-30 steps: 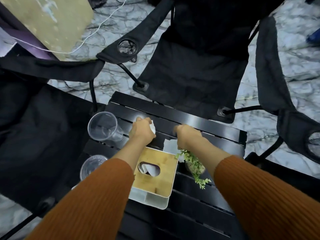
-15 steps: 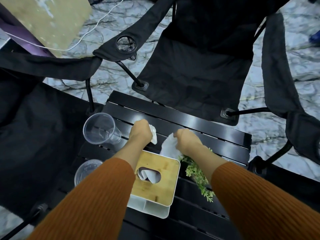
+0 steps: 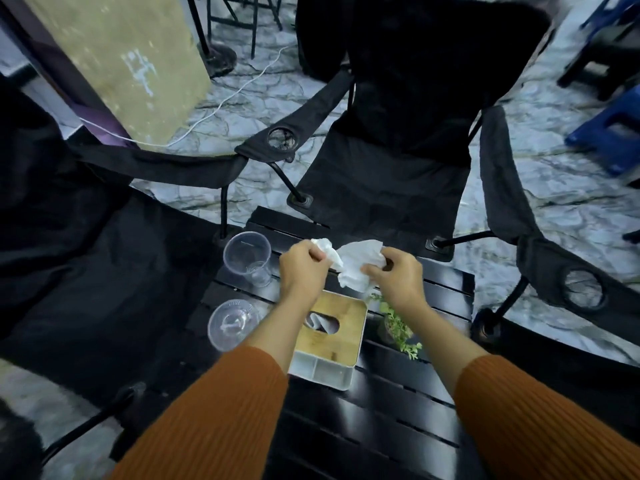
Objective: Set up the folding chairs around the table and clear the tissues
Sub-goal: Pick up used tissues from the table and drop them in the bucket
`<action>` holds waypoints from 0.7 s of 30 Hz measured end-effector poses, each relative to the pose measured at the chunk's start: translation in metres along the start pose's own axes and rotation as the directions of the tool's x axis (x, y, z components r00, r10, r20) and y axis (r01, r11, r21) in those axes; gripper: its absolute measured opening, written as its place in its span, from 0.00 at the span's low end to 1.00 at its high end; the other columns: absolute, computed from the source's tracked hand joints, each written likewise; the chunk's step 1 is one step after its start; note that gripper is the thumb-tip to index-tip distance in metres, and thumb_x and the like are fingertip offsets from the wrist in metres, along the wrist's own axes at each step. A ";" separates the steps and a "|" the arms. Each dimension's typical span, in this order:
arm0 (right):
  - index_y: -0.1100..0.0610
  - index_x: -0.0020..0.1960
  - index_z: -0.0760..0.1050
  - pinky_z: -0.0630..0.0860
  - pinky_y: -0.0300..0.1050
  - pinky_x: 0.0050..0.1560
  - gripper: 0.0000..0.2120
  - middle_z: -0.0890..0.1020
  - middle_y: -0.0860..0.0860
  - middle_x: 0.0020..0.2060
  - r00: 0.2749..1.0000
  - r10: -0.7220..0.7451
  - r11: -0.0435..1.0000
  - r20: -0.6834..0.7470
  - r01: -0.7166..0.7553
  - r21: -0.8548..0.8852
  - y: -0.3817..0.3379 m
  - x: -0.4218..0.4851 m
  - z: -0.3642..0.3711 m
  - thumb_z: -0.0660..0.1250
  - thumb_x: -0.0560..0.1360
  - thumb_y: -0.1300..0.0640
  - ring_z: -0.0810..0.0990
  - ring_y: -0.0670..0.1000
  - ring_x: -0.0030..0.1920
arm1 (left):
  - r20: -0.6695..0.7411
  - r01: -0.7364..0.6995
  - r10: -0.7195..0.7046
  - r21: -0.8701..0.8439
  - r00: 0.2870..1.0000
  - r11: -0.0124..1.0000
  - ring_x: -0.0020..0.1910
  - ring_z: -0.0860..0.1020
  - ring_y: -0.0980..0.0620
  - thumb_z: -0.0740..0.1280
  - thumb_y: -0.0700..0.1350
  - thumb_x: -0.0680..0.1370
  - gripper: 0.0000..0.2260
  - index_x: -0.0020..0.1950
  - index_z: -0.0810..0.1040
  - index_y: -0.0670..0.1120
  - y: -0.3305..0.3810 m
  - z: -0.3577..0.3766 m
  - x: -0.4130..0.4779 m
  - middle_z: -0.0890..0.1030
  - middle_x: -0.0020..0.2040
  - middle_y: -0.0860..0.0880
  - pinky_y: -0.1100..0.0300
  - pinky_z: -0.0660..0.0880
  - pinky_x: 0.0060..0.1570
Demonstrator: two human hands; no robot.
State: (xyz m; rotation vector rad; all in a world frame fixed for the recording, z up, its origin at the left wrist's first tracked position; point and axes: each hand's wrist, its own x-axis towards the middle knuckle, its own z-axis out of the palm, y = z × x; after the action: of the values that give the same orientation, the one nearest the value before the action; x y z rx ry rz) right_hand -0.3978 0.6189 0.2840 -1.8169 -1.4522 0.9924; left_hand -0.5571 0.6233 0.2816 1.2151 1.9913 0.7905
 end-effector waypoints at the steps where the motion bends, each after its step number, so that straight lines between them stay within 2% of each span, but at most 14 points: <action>1: 0.57 0.29 0.61 0.58 0.46 0.31 0.19 0.62 0.50 0.26 1.000 -0.005 1.000 -0.016 0.006 0.018 -0.008 -0.016 -0.003 0.71 0.68 0.63 0.59 0.49 0.30 | -0.006 0.005 -0.006 -0.046 1.000 0.999 0.40 0.80 0.47 0.71 0.38 0.69 0.08 0.34 0.77 0.49 -0.001 -0.007 -0.016 0.82 0.36 0.49 0.57 0.77 0.41; 5: 0.52 0.27 0.64 0.63 0.47 0.31 0.20 0.67 0.47 0.24 0.999 -0.014 0.999 -0.034 0.016 0.044 -0.034 -0.089 -0.008 0.73 0.68 0.62 0.64 0.48 0.28 | 0.002 0.019 -0.019 -0.215 1.000 0.976 0.33 0.79 0.51 0.72 0.37 0.69 0.08 0.34 0.76 0.48 -0.015 -0.042 -0.092 0.80 0.31 0.52 0.64 0.75 0.33; 8: 0.53 0.33 0.74 0.71 0.48 0.35 0.11 0.75 0.48 0.28 1.000 -0.011 0.999 -0.006 0.011 0.041 -0.042 -0.141 0.002 0.73 0.69 0.61 0.72 0.50 0.31 | 0.024 0.045 -0.040 -0.288 0.999 0.957 0.31 0.78 0.52 0.73 0.37 0.69 0.09 0.34 0.76 0.47 -0.044 -0.073 -0.148 0.79 0.30 0.52 0.63 0.74 0.35; 11: 0.57 0.37 0.78 0.72 0.44 0.36 0.05 0.78 0.49 0.30 0.997 0.000 0.998 0.083 -0.005 0.055 -0.044 -0.195 0.026 0.73 0.69 0.62 0.75 0.47 0.32 | 0.035 0.111 -0.105 -0.287 0.994 0.952 0.33 0.79 0.54 0.75 0.39 0.68 0.09 0.34 0.77 0.48 -0.094 -0.102 -0.200 0.81 0.32 0.53 0.60 0.76 0.37; 14: 0.59 0.37 0.78 0.71 0.35 0.33 0.05 0.79 0.47 0.30 0.980 0.018 0.998 0.196 -0.028 0.048 -0.039 -0.252 0.060 0.72 0.70 0.64 0.76 0.38 0.29 | 0.027 0.188 -0.188 -0.272 0.982 0.944 0.30 0.77 0.61 0.76 0.39 0.68 0.07 0.36 0.78 0.45 -0.157 -0.129 -0.257 0.80 0.32 0.54 0.67 0.75 0.35; 16: 0.60 0.38 0.78 0.71 0.31 0.31 0.05 0.79 0.48 0.30 0.956 0.029 0.999 0.293 -0.034 0.014 -0.029 -0.287 0.089 0.72 0.71 0.65 0.76 0.39 0.29 | 0.007 0.271 -0.278 -0.252 0.961 0.929 0.30 0.76 0.62 0.75 0.38 0.69 0.07 0.35 0.78 0.44 -0.204 -0.146 -0.293 0.79 0.32 0.54 0.69 0.72 0.34; 19: 0.62 0.38 0.77 0.73 0.45 0.36 0.05 0.80 0.54 0.32 0.900 0.063 0.998 0.431 -0.045 -0.052 -0.005 -0.330 0.139 0.71 0.71 0.64 0.75 0.49 0.33 | -0.054 0.429 -0.449 -0.210 0.892 0.879 0.35 0.77 0.56 0.73 0.38 0.71 0.06 0.36 0.78 0.43 -0.275 -0.168 -0.337 0.79 0.33 0.51 0.64 0.72 0.37; 21: 0.60 0.38 0.77 0.75 0.50 0.38 0.05 0.81 0.55 0.34 0.863 0.083 0.994 0.499 -0.040 -0.097 0.009 -0.352 0.170 0.71 0.71 0.63 0.76 0.51 0.34 | -0.110 0.514 -0.532 -0.157 0.839 0.843 0.35 0.77 0.52 0.72 0.37 0.72 0.11 0.33 0.75 0.47 -0.315 -0.178 -0.361 0.78 0.32 0.52 0.60 0.73 0.40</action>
State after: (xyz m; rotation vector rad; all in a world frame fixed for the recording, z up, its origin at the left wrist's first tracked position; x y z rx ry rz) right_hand -0.5787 0.2737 0.2496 -1.7457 -1.7664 1.5468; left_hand -0.7328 0.1462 0.2265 0.4969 2.2127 0.7172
